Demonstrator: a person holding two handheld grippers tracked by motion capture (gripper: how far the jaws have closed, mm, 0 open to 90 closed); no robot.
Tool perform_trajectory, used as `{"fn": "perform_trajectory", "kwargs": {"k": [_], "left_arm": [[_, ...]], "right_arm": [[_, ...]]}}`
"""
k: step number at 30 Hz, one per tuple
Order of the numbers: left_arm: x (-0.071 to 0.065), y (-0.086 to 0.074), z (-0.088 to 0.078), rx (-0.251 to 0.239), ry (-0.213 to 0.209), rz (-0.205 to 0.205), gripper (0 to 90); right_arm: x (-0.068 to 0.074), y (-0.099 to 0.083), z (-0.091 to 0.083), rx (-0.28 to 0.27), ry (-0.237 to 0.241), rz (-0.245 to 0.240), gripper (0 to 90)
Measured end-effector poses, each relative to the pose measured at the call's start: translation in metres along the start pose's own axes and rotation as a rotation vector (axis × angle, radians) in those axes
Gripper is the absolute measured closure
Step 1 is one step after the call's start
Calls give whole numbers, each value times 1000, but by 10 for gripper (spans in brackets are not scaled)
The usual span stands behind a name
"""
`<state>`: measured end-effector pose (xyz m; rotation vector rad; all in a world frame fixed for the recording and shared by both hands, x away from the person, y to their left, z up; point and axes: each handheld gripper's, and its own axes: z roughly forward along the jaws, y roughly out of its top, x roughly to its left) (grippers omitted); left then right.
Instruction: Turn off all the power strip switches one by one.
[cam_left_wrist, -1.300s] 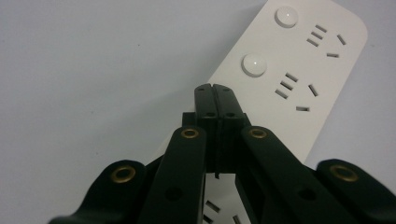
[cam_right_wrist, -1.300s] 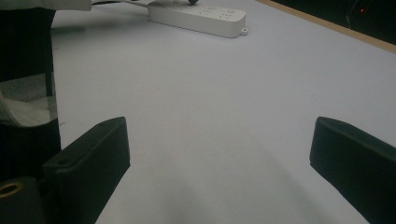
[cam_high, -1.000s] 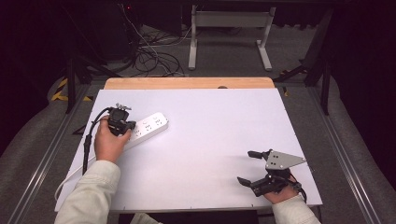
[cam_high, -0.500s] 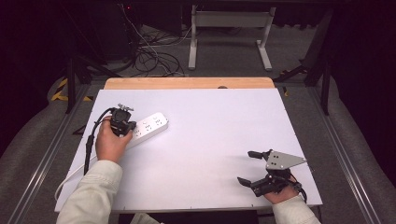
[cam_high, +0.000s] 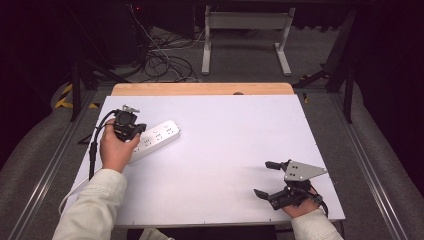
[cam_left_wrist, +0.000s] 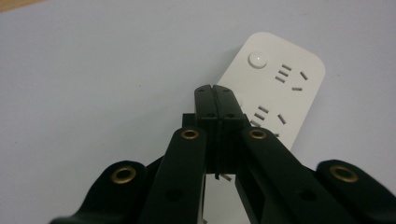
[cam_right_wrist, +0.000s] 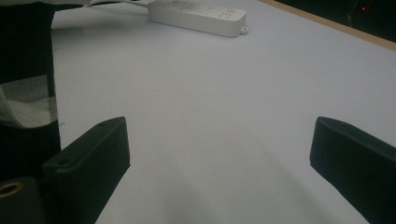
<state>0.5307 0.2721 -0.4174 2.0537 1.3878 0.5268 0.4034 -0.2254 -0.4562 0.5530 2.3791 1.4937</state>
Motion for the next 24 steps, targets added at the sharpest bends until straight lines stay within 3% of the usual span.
{"fn": "perform_trajectory", "kwargs": {"k": [11,15,16,24], "left_arm": [[-8,12,-6,-28,-17,14,900],[-8,14,1,-40,-46,7,900],[-9,15,4,-42,-66,-12,900],[-11,15,21,-32,-87,-41,900]], "right_arm": [[0,0,-1,-4,0,-2,56],[0,0,0,-3,1,-2,56],[0,0,0,-3,2,-2,56],[0,0,-1,-5,3,-2,56]]}}
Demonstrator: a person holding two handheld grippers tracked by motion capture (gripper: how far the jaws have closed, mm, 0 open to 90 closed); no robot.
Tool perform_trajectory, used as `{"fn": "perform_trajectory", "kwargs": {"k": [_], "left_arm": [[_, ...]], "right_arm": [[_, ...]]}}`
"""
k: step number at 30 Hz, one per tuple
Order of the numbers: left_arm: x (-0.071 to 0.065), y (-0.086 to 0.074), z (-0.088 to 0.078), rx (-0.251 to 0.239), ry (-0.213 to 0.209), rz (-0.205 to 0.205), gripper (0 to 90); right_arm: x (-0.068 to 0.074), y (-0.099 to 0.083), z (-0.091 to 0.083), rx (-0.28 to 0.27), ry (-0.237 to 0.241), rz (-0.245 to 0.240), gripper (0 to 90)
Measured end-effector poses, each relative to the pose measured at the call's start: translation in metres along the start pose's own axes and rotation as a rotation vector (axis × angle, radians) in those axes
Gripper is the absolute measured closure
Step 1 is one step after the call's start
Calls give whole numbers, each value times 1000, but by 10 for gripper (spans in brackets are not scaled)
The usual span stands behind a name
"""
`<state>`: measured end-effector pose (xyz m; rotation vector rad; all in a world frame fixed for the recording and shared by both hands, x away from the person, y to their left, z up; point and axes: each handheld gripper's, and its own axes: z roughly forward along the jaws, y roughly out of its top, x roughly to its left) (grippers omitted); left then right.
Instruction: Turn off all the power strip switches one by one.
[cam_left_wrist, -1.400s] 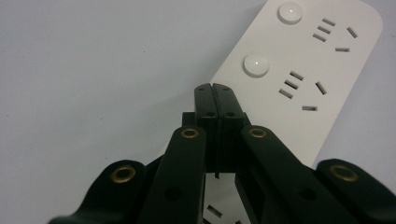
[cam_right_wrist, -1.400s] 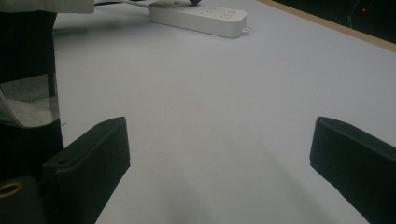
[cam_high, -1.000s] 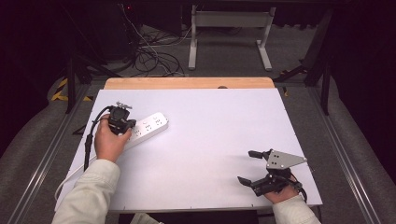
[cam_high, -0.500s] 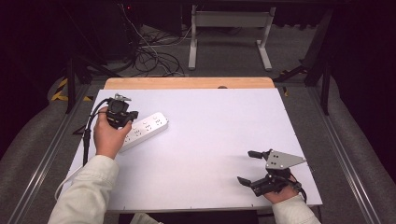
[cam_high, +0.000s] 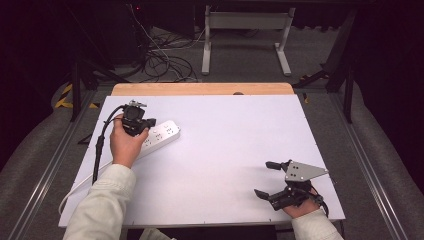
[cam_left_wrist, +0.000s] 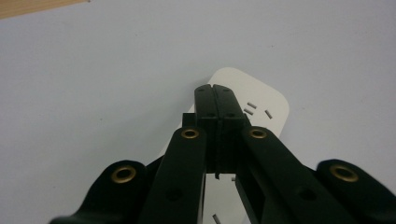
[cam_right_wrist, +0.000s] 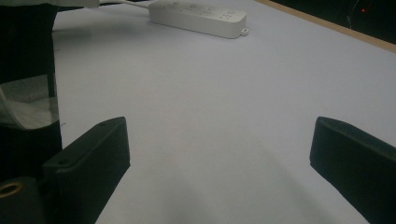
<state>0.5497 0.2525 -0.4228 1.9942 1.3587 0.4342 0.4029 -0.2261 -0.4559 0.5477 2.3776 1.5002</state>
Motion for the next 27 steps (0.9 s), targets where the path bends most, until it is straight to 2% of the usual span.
{"fn": "perform_trajectory", "kwargs": {"k": [10,19,27], "left_arm": [[-3,-4,19,50,24,13,900],[-2,-6,24,87,63,18,900],[-1,-6,24,95,67,14,900]], "right_arm": [[0,0,0,0,2,-2,56],[0,0,0,-1,2,-1,56],[0,0,0,1,4,-1,56]]}}
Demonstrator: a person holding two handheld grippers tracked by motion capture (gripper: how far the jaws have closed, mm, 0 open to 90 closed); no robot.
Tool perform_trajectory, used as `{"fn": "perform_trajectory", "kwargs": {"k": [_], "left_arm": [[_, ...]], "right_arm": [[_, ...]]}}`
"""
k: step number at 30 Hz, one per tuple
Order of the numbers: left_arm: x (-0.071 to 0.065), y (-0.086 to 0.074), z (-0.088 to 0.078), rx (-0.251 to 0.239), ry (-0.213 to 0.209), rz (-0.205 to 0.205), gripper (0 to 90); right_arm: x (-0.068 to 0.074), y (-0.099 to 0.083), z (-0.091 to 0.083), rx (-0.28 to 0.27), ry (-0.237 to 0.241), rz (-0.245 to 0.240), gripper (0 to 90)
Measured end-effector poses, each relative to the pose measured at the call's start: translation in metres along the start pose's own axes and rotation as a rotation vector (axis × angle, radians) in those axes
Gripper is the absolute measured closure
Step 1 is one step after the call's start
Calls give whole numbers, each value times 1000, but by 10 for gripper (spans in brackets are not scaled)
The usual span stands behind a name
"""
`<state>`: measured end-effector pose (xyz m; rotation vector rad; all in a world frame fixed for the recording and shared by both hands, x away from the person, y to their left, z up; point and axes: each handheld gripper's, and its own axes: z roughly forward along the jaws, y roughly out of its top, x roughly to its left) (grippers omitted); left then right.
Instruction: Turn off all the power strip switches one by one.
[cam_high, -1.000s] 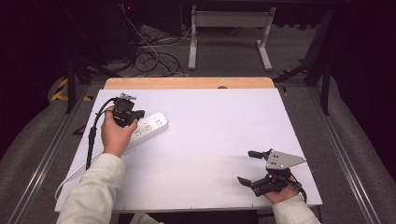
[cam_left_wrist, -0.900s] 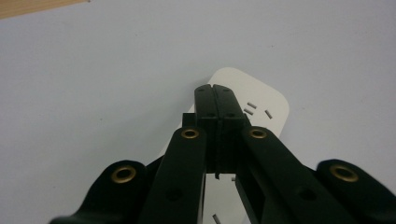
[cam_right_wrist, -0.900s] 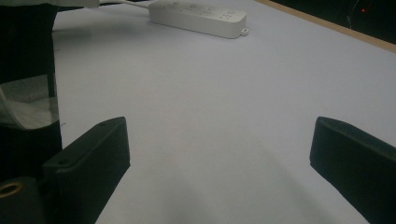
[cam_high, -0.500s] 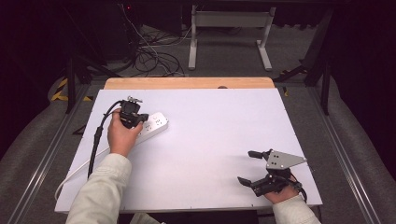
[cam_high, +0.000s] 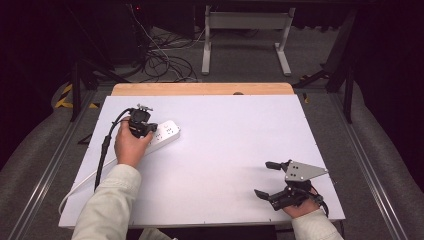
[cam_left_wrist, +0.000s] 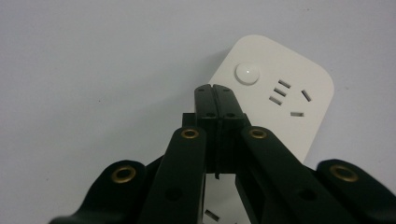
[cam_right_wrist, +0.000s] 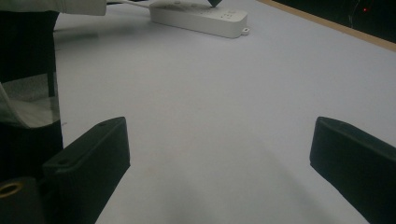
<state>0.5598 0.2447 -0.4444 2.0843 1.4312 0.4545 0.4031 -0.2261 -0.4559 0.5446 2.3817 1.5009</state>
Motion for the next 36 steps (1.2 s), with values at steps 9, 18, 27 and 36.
{"fn": "perform_trajectory", "kwargs": {"k": [9,18,27,36], "left_arm": [[-2,-2,2,5,2,11,900],[0,-6,1,-16,5,-13,900],[2,-8,0,-26,7,-14,900],[-3,-8,2,-30,-8,-3,900]], "right_arm": [[0,0,0,0,0,0,56],[1,0,0,0,0,0,56],[0,0,1,3,3,-1,56],[1,0,0,5,1,0,56]]}}
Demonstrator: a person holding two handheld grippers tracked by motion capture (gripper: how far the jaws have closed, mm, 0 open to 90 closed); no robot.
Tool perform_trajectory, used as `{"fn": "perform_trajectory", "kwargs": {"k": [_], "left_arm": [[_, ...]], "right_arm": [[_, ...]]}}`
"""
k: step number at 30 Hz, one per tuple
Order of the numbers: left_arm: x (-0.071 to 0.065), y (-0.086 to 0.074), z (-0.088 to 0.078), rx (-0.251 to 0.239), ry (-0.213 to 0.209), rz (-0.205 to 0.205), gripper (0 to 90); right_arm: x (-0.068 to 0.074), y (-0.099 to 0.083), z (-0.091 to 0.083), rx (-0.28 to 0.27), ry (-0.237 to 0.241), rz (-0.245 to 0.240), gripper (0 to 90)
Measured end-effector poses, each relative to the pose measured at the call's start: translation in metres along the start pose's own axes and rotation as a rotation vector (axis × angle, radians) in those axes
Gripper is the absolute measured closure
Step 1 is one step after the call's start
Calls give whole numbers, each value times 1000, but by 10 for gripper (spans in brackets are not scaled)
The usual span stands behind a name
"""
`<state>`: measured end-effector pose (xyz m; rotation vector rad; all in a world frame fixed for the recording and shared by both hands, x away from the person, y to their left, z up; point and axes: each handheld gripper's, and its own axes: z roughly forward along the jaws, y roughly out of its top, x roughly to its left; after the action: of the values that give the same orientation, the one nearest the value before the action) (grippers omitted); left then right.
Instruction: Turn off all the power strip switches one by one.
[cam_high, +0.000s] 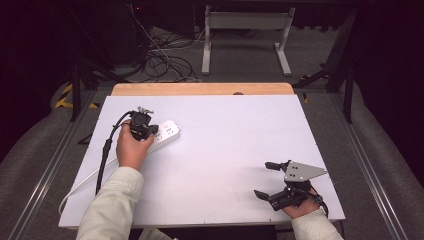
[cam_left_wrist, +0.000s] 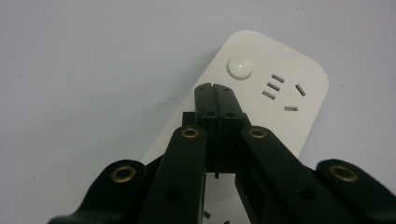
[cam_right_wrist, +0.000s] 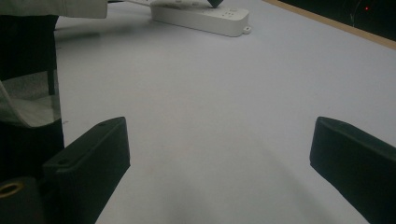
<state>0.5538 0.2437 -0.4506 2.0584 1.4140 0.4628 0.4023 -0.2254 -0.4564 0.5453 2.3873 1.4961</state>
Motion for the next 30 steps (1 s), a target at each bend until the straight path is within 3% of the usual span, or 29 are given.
{"fn": "perform_trajectory", "kwargs": {"k": [3,8,12,14,17,20,24,30], "left_arm": [[-5,1,0,4,37,31,900],[-1,-1,1,-2,17,-10,900],[-7,2,1,12,51,15,900],[-10,8,-5,11,50,29,900],[-10,14,-14,-44,-10,17,900],[-11,13,-13,-27,9,46,900],[-12,15,-14,-46,-5,33,900],[-16,25,-19,-61,-6,51,900]], "right_arm": [[0,0,0,-2,2,1,56],[0,0,-1,-4,5,-1,56],[0,0,-1,-5,4,-2,56],[0,0,-1,-6,2,-1,56],[-1,0,-1,-4,3,1,56],[-1,0,0,-2,3,1,56],[-1,0,-1,-4,2,2,56],[-1,0,-1,-7,2,1,56]]}}
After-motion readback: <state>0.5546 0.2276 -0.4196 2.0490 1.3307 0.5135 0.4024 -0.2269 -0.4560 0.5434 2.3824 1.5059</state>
